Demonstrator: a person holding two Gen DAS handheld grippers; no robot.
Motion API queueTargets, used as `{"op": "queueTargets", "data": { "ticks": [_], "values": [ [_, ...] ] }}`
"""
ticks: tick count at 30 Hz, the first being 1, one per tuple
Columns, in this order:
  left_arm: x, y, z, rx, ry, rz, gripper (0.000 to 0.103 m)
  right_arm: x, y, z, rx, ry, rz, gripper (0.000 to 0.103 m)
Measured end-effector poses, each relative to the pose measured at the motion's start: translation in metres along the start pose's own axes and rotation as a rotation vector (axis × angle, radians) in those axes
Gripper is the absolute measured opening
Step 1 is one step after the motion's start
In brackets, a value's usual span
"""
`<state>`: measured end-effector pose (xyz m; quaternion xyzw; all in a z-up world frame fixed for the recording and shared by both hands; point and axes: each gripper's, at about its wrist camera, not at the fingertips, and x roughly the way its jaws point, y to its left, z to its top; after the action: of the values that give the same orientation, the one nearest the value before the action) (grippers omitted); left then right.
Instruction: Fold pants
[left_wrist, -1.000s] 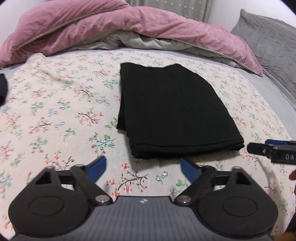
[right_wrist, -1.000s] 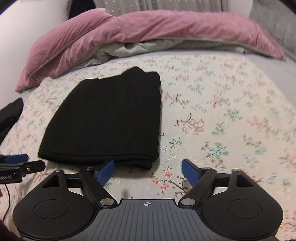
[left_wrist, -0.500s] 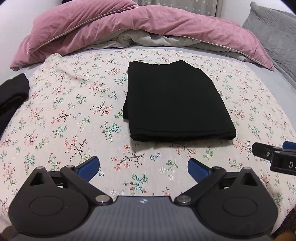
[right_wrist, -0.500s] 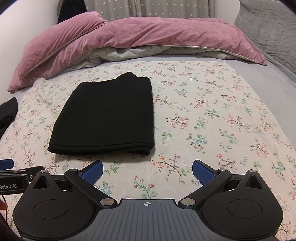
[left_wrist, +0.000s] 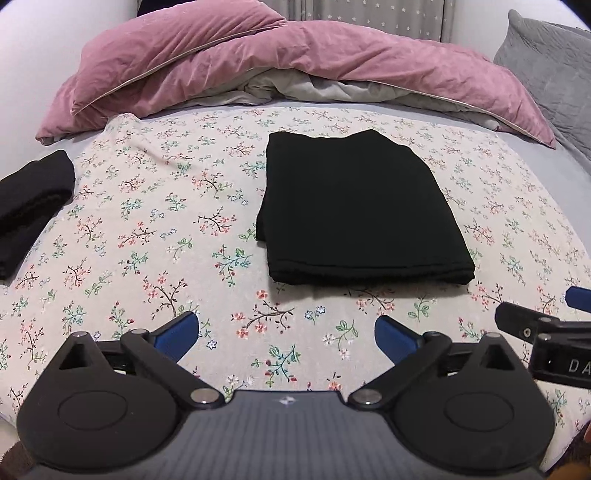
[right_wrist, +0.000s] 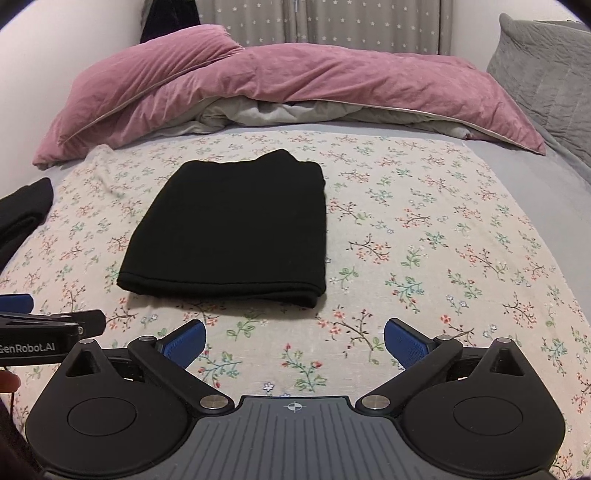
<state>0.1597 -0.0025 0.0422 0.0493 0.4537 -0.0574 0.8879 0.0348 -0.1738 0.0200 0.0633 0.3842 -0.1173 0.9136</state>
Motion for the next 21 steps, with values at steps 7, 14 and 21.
{"op": "queueTargets", "data": {
  "ticks": [7, 14, 21],
  "values": [
    [-0.0001, -0.0011, -0.0008, 0.004, 0.003, -0.008, 0.103, 0.0015, 0.0022, -0.0012, 0.001, 0.007, 0.006, 0.103],
    [-0.0006, -0.0007, -0.0011, 0.009, 0.009, -0.020, 0.103, 0.0022, 0.0039, -0.0023, -0.003, 0.010, 0.005, 0.103],
    [-0.0011, -0.0009, -0.0011, 0.012, 0.013, -0.030, 0.103, 0.0017, 0.0043, -0.0031, -0.005, 0.010, 0.006, 0.103]
  ]
}}
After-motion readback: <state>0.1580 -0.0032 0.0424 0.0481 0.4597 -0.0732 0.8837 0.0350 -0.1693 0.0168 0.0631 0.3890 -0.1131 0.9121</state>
